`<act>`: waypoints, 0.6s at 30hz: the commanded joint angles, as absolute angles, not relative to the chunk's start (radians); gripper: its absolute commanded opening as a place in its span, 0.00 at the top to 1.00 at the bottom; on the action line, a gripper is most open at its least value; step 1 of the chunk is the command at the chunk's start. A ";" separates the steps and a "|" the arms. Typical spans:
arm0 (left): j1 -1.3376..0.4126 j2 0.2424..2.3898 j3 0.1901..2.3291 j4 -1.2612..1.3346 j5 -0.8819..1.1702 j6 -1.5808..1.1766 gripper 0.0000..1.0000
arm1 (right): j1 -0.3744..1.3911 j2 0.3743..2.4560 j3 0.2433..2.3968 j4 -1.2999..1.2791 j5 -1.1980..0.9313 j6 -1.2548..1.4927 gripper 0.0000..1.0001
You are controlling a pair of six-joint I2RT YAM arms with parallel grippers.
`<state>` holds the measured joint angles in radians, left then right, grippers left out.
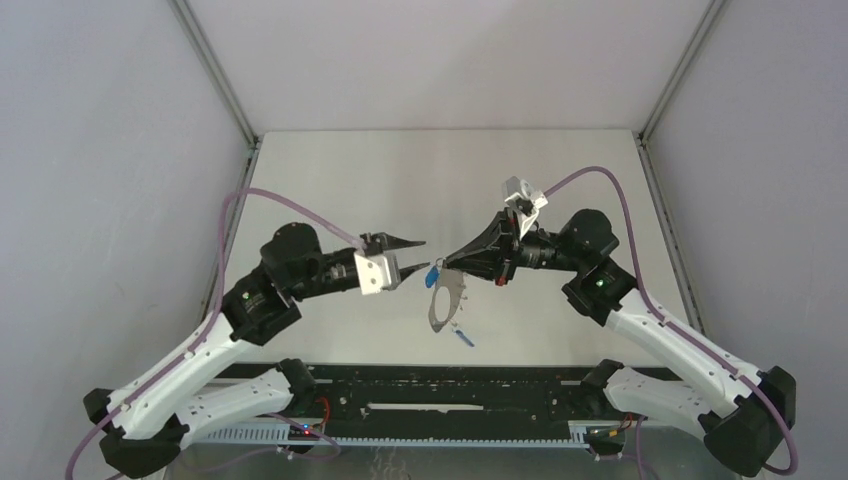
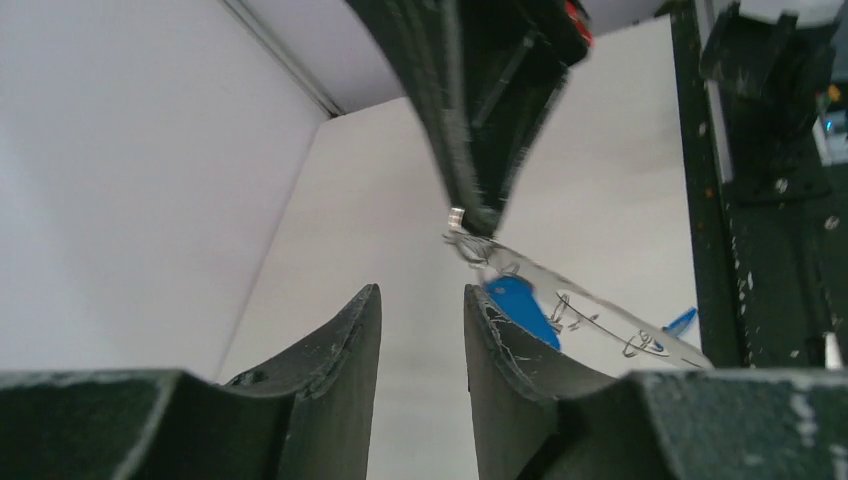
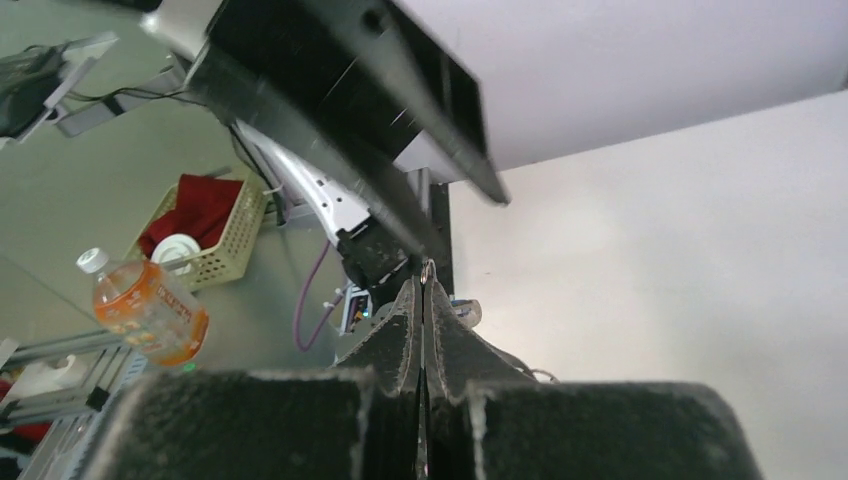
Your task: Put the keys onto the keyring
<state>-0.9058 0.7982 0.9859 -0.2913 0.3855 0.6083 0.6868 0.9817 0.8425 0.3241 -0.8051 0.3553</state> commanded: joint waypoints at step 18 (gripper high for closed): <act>-0.805 0.837 1.085 -0.293 0.769 0.331 0.63 | 0.701 1.014 0.861 0.589 -0.973 0.442 1.00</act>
<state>-0.8101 0.8360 1.0443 -0.3248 0.7170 0.3798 0.6895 1.0130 0.8368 0.5518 -0.9653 0.4507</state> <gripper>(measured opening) 0.372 0.007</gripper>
